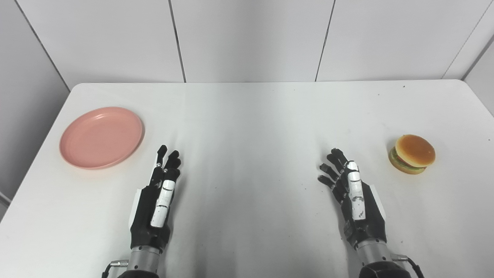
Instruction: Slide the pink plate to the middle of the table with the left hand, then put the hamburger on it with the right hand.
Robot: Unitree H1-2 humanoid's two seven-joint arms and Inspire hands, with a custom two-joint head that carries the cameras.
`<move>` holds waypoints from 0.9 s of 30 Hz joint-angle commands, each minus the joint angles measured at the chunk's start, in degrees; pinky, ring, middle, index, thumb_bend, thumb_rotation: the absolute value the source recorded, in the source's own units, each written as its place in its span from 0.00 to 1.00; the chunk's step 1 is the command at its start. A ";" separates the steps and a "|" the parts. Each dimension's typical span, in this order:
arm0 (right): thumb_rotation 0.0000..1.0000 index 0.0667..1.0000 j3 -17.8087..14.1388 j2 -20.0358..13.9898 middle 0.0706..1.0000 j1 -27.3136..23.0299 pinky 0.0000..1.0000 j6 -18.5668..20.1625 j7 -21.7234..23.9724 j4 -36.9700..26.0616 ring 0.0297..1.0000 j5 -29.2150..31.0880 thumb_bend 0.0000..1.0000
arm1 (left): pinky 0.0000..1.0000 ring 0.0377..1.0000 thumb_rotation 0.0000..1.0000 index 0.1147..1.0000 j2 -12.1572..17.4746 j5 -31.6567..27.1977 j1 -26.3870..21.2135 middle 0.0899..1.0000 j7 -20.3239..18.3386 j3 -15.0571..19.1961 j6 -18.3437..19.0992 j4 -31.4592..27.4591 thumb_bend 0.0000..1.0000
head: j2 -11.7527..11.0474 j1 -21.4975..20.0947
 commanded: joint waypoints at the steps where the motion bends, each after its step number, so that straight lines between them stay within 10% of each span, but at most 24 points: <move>1: 1.00 0.90 -0.44 -1.14 0.91 4.37 0.84 -1.53 1.16 -0.20 0.86 0.69 0.66 | 1.00 0.97 0.80 1.00 -0.39 0.06 0.18 0.95 0.07 -0.46 -2.66 0.17 0.76 | -1.10 1.36; 17: 1.00 0.95 -5.43 -3.09 0.96 2.33 0.94 -6.11 5.63 7.76 0.92 4.21 0.62 | 0.95 0.97 0.75 1.00 -3.76 4.92 -0.81 0.95 3.14 -3.93 -12.88 10.44 0.70 | -9.29 14.59; 27: 1.00 1.00 -6.39 -3.26 1.00 1.63 1.00 -5.69 7.05 9.46 1.00 5.16 0.55 | 0.97 0.97 0.71 1.00 -4.70 5.91 -1.80 0.94 3.84 -4.37 -17.31 14.78 0.64 | -10.97 15.14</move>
